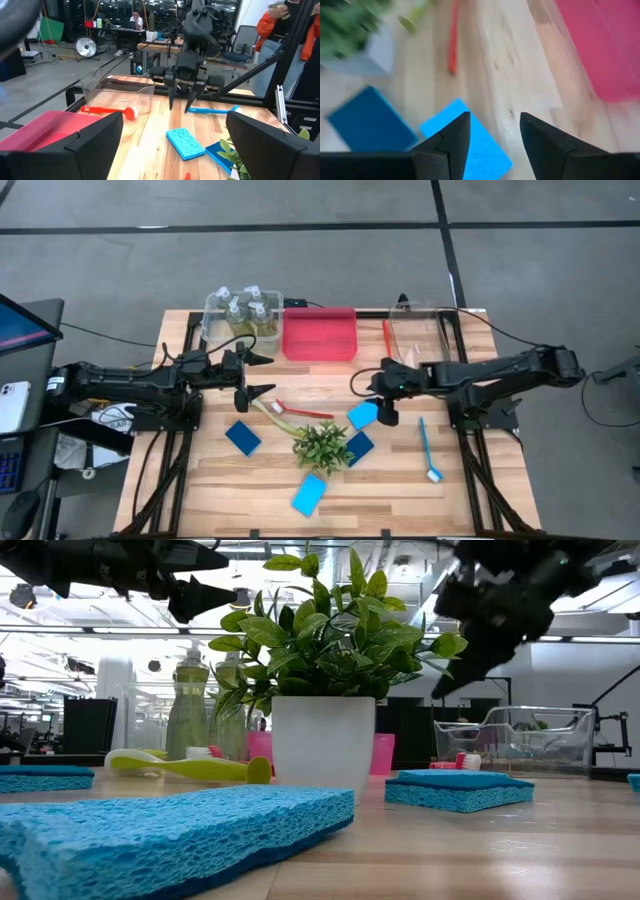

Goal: Pick & Place Kitchen Sink Supplies
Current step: Put the blue dish brush into the red bin

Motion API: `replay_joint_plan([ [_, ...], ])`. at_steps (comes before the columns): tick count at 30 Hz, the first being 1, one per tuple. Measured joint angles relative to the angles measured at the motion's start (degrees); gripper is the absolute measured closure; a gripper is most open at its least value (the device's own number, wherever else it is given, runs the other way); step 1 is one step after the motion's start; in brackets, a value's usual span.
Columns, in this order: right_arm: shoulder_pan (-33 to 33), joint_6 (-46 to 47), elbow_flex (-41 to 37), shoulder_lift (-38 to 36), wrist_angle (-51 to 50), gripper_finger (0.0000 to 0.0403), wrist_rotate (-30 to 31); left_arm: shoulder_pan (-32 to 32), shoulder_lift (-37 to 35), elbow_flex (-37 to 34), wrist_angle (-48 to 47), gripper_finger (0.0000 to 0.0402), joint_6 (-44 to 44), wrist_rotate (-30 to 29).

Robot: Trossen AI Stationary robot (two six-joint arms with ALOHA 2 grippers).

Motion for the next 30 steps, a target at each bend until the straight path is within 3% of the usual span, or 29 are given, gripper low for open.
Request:
replay_joint_plan([
  [11, 0.0, -4.3, 4.1, 8.2, -0.8, 0.0237, 1.2, 0.0, 0.0, 0.0, 0.4, 0.0045, 0.0, 0.0],
  [23, 0.6, 17.7, 8.9, 8.5, -22.3, 0.0237, 1.2, 0.0, 0.0, 0.0, 0.4, 0.0045, 0.0, 0.0],
  [30, 5.1, 27.6, 8.9, 8.4, -32.6, 0.0237, 1.1, 0.0, 0.0, 0.0, 0.4, 0.0045, 0.4, 0.0],
])
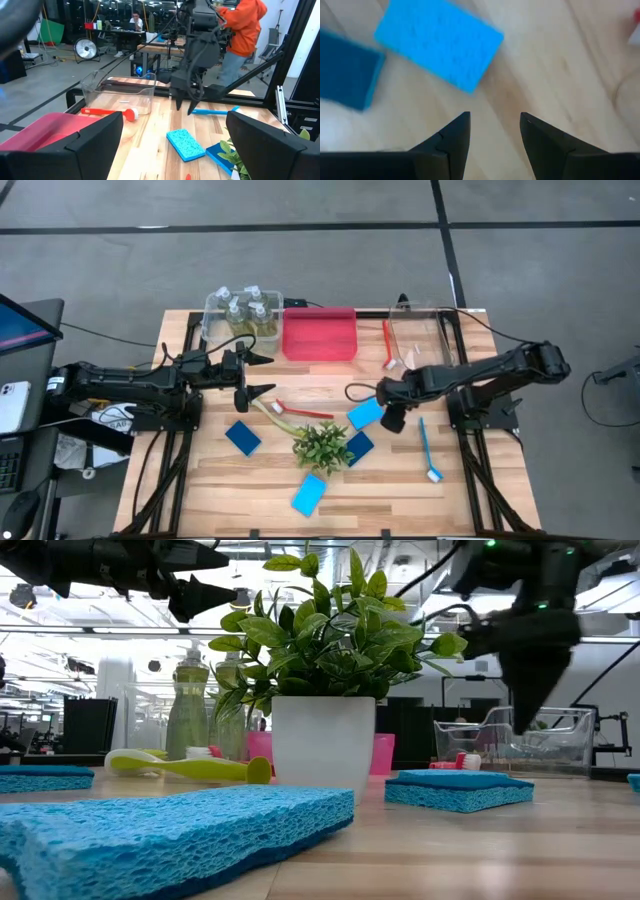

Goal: Pick & Place Kitchen Sink Supplies
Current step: Put the blue dish brush into the red bin

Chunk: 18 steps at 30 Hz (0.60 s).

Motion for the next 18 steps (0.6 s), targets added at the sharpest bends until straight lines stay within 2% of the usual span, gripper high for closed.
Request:
replay_joint_plan([
  [5, 3.8, 3.0, 0.0, 0.0, -6.5, 0.0237, -1.8, 0.0, 0.0, 0.0, 0.0, 0.0045, 0.0, 0.0],
  [11, 8.2, 9.2, 0.0, 0.0, -10.2, 0.0237, 1.3, 0.0, 0.0, 0.0, 0.0, 0.0045, 0.0, 0.0],
  [18, 12.5, 19.7, 0.0, 0.0, -15.1, 0.0237, 1.5, 0.0, 0.0, 0.0, 0.0, 0.0045, 0.0, 0.0],
])
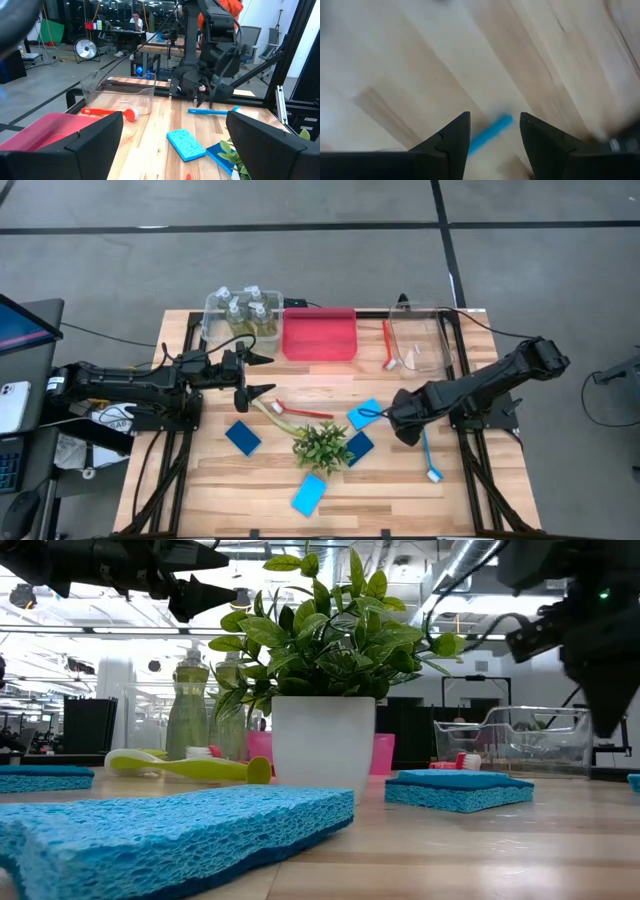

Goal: Pick & Place Kitchen Sink Supplies
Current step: Put the blue dish brush into the red bin

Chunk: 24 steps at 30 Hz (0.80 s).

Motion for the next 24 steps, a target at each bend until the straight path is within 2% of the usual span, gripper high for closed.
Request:
replay_joint_plan([
  [6, 3.1, 13.1, 0.0, 0.0, -5.5, 0.0237, 0.0, 0.0, 0.0, 0.0, 0.0, 0.0045, 0.0, 0.0],
  [16, 7.3, 22.8, -2.5, 0.0, -4.8, 0.0237, 0.2, 0.0, 0.0, 0.0, 0.0, 0.0045, 0.0, 0.0],
  [19, 7.4, 24.1, -5.2, 0.0, -2.1, 0.0237, 0.1, 0.0, 0.0, 0.0, 0.0, 0.0045, 0.0, 0.0],
  [24, 7.4, 22.1, -9.4, 0.0, 8.5, 0.0237, -1.4, 0.0, 0.0, 0.0, 0.0, 0.0045, 0.0, 0.0],
])
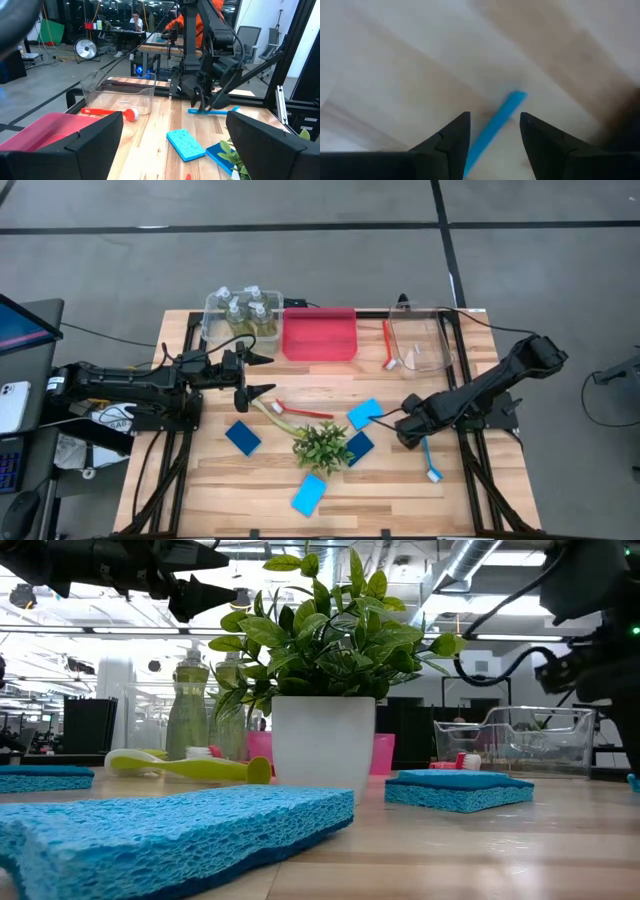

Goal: Pick & Place Kitchen Sink Supplies
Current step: Put the blue dish brush into the red bin

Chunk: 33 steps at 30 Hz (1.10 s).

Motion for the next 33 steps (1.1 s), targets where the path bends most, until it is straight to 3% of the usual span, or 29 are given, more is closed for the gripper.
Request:
replay_joint_plan([
  [16, 0.0, -14.8, -2.6, 0.0, 17.7, 0.0237, -0.1, 0.0, 0.0, 0.0, 0.0, 0.0045, 0.0, 0.0],
  [33, 0.4, -15.7, -2.6, 0.1, 16.1, 0.0237, 1.3, 0.0, 0.0, 0.0, 0.0, 0.0045, 0.0, 0.0],
])
